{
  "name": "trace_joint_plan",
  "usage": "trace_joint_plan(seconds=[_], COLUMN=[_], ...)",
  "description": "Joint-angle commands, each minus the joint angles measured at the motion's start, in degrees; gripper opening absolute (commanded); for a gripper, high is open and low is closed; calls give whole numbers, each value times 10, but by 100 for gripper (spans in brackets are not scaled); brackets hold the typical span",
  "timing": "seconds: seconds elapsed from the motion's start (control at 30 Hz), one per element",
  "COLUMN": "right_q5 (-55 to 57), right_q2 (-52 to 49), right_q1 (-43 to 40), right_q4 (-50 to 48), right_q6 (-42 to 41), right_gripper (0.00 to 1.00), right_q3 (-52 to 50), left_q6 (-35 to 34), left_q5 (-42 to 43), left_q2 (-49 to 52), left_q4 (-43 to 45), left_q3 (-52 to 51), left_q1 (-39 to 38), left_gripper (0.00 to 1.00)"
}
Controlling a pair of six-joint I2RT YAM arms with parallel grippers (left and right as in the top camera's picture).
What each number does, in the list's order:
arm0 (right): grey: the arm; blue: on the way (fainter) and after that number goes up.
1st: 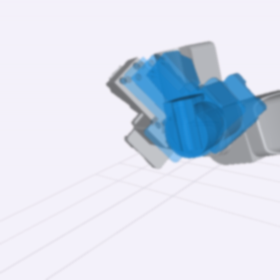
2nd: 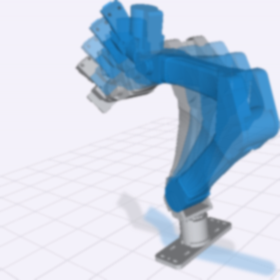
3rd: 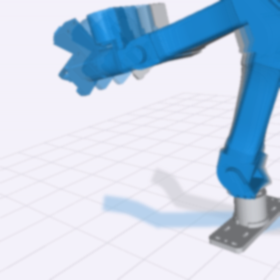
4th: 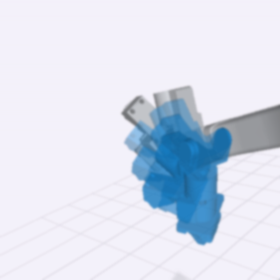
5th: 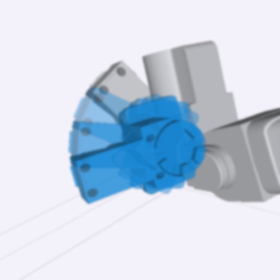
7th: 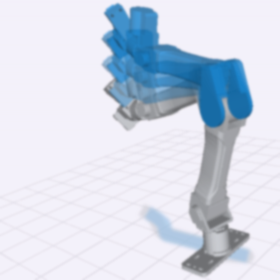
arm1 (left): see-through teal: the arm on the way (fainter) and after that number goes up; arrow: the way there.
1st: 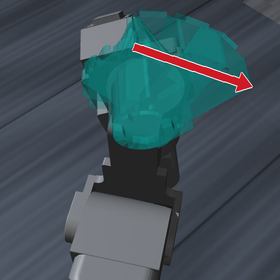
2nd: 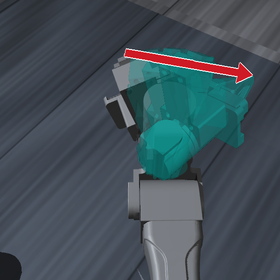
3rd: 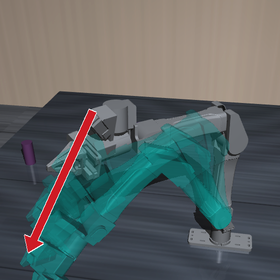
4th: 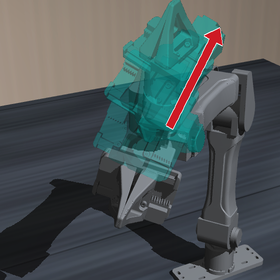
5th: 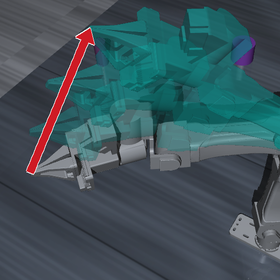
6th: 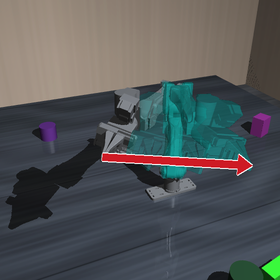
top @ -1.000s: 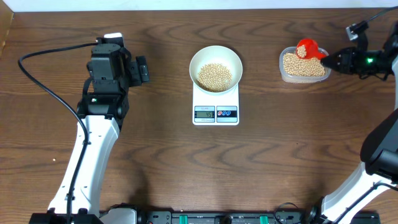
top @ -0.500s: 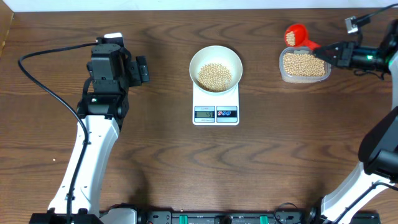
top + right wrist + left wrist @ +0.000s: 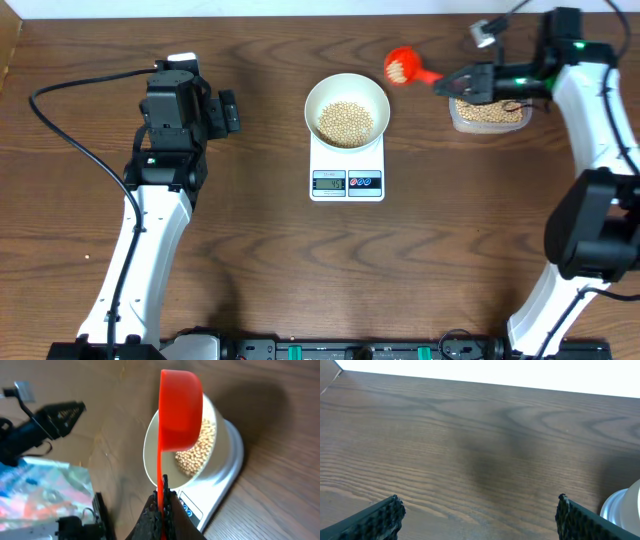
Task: Scoop item into bowl and weigh 50g on scale
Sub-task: 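Lift the scoop and carry it over the white bowl, then tilt the red scoop over the bowl to pour more soybeans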
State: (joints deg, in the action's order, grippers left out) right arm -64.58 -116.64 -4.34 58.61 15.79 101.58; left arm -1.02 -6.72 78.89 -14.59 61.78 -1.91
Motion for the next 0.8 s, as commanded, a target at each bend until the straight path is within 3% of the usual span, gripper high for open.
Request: trace_joint_plan(seconds=[0.0, 0.77], right_q5=[26, 327], right_q2=[-7, 14], right_q1=[41, 196], right_q4=[-10, -20], right_q6=[-10, 6], right_gripper=[1, 1], right_q3=[2, 5], left_q6=[10, 10], left_q5=[1, 1], left_q2=[3, 3], left_q4=[0, 0], left_q3=[3, 3], left_q1=[2, 2], left_gripper=[99, 99])
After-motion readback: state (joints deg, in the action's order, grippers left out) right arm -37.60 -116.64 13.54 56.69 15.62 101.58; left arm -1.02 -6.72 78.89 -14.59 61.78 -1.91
